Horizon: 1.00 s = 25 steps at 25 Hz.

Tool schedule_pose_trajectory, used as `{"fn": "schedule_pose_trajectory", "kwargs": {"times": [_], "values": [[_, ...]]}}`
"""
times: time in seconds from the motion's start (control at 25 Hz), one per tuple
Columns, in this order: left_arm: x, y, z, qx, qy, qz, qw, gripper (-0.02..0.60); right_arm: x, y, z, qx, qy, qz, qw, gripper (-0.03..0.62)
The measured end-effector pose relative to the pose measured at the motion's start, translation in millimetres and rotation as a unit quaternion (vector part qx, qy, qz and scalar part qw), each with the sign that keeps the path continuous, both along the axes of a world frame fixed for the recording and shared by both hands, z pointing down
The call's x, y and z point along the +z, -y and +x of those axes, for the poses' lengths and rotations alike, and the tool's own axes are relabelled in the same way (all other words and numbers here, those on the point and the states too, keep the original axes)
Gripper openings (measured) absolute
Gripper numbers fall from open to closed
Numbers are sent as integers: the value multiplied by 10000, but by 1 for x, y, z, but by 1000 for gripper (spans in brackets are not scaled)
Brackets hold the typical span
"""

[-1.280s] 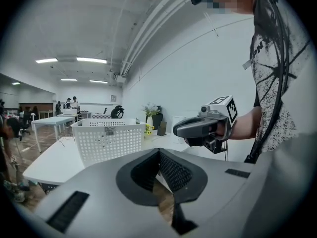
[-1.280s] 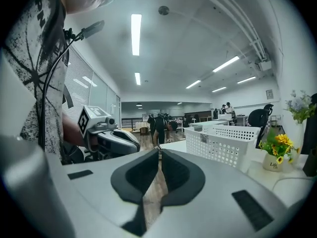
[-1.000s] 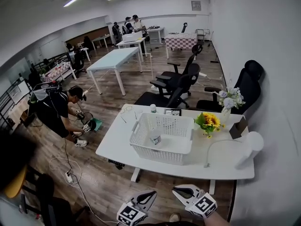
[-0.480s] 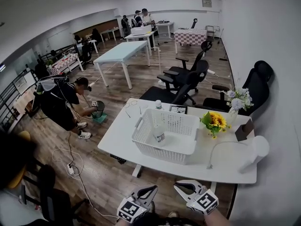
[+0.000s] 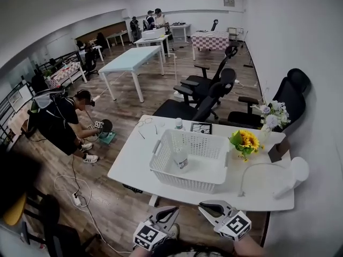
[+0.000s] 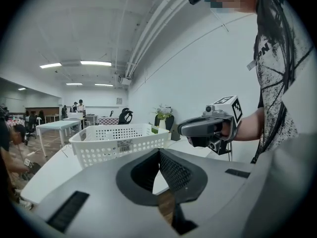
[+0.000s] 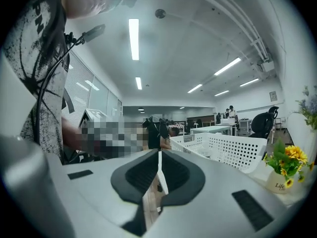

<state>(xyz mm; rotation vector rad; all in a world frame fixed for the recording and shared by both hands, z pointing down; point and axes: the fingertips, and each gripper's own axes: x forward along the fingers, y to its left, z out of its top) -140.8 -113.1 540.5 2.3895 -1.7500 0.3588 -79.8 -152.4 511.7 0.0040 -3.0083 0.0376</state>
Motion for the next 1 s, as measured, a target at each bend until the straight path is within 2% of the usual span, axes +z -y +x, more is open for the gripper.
{"fn": "schedule_pose_trajectory", "kwargs": {"times": [0.28, 0.48, 0.64, 0.8, 1.0], "values": [[-24, 38, -54, 301, 20, 230, 9993, 11, -49, 39, -42, 404, 260, 85, 9988, 25], [-23, 58, -95, 409, -91, 307, 9987, 11, -76, 74, -79, 621, 204, 509, 9966, 25], [-17, 65, -123, 492, -167, 302, 9982, 11, -84, 98, -108, 668, -47, 743, 9950, 25], [-16, 70, -148, 612, -247, 325, 9973, 11, -68, 125, -141, 774, -468, 636, 9939, 28], [-7, 71, -162, 809, -408, 272, 9955, 11, -29, 153, -172, 715, -1232, 514, 9885, 119]]}}
